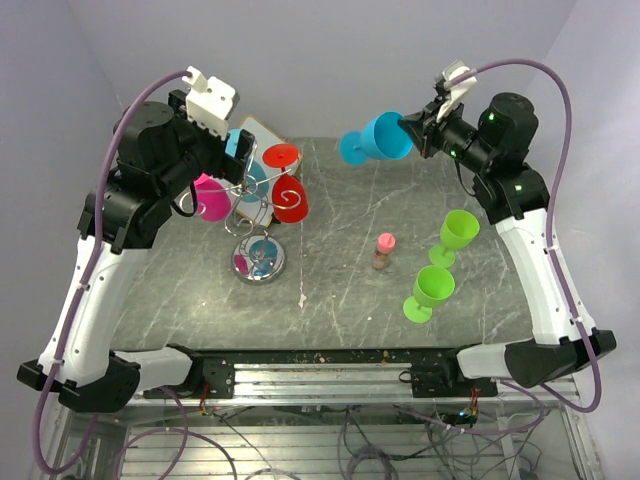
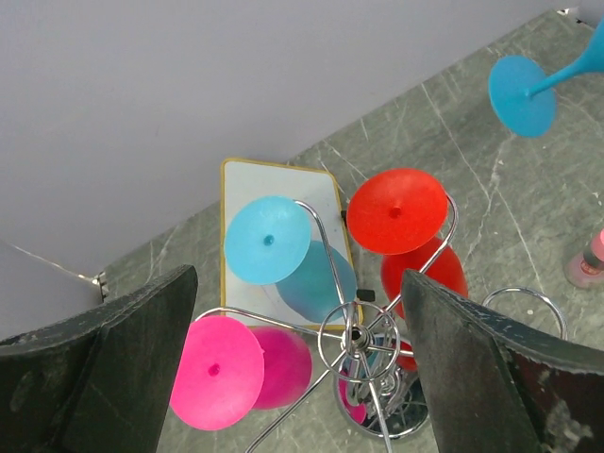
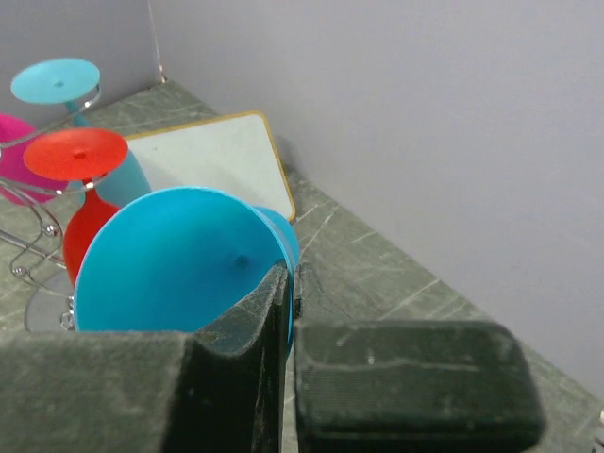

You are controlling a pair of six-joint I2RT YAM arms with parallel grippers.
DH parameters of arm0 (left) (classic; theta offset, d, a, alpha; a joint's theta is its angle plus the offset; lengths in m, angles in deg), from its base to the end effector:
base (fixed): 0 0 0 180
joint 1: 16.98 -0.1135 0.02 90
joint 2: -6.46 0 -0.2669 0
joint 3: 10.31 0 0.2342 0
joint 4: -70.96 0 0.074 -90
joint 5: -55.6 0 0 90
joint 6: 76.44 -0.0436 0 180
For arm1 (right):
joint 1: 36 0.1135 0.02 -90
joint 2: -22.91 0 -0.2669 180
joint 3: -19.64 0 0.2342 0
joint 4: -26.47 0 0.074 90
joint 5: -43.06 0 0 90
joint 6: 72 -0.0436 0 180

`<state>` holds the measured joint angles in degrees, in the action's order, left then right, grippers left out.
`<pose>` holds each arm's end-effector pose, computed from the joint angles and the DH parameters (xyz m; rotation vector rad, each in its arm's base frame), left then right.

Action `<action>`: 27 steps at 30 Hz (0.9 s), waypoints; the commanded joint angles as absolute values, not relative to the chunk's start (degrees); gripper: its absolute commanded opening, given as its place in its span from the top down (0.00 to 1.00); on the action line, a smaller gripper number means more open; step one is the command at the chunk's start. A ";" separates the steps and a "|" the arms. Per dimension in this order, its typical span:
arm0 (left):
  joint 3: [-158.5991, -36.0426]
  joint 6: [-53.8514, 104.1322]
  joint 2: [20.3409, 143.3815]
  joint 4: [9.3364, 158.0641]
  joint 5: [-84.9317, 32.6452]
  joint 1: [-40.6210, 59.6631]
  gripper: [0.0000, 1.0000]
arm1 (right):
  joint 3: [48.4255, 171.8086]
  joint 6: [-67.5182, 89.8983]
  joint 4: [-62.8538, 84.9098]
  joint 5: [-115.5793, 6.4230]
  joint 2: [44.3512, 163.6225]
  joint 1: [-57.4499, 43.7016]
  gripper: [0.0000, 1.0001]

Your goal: Place the wine glass upside down on the wine glass rack

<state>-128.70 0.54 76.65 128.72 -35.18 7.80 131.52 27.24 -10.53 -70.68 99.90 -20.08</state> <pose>0.1833 -0.0840 0.5197 0.5540 1.6491 -0.1389 0.2508 0.0898 0.5033 -0.6601 1.4803 0.4225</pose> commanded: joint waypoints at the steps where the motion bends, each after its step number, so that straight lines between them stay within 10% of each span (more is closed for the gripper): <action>1: -128.59 1.96 76.69 129.37 -33.74 7.19 0.02 | 128.91 28.34 -10.16 -71.10 99.19 -20.08 1.00; 27: -129.12 25.84 81.32 120.87 -9.66 4.99 0.07 | 135.77 17.37 -6.20 -83.90 95.60 -20.08 1.00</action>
